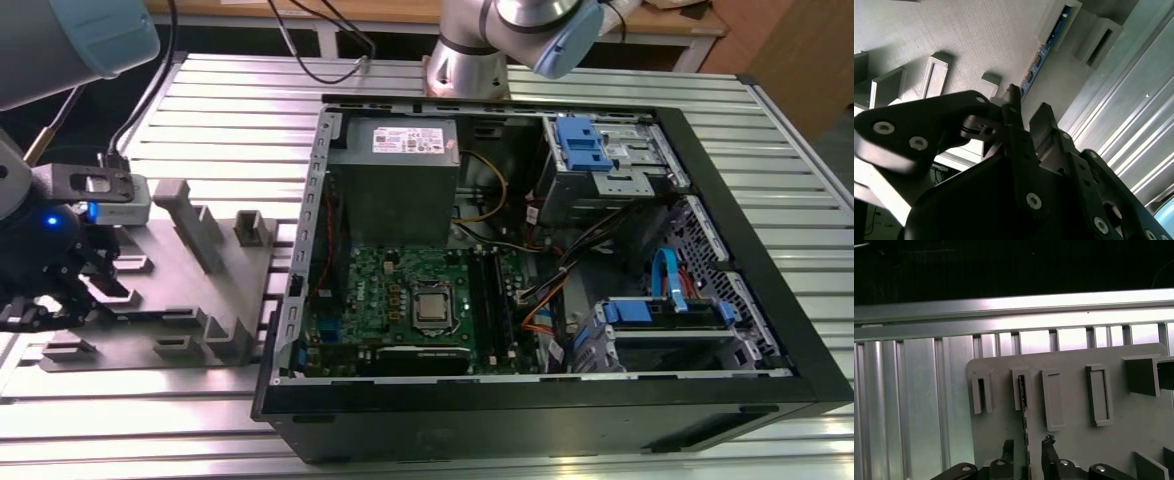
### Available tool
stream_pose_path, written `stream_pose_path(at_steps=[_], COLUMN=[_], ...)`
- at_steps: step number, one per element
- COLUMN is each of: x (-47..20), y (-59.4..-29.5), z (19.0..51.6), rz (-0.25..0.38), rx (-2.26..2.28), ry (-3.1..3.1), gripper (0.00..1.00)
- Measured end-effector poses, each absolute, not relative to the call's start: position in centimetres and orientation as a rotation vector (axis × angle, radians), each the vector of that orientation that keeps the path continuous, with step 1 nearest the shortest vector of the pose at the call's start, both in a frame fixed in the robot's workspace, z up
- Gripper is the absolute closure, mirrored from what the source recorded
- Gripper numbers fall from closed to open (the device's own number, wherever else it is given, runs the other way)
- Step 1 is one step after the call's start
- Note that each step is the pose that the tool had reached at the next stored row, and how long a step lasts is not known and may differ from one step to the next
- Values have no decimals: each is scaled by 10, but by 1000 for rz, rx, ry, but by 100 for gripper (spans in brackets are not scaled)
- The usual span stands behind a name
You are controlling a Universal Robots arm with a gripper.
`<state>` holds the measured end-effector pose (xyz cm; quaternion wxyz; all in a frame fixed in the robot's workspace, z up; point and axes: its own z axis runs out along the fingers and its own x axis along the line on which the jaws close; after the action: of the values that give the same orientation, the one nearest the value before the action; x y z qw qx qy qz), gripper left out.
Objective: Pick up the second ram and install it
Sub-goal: 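Pick up the second ram and move it above second insertion slot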
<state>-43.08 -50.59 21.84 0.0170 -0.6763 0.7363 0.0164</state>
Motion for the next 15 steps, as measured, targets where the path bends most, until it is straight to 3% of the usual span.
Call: stream_pose_path(at_steps=[3, 15], x=[-431, -431], y=[-506, -506], z=[218, 205], rz=[51, 53], rx=[-2102, -2181], ry=[2288, 2214], gripper=[61, 61])
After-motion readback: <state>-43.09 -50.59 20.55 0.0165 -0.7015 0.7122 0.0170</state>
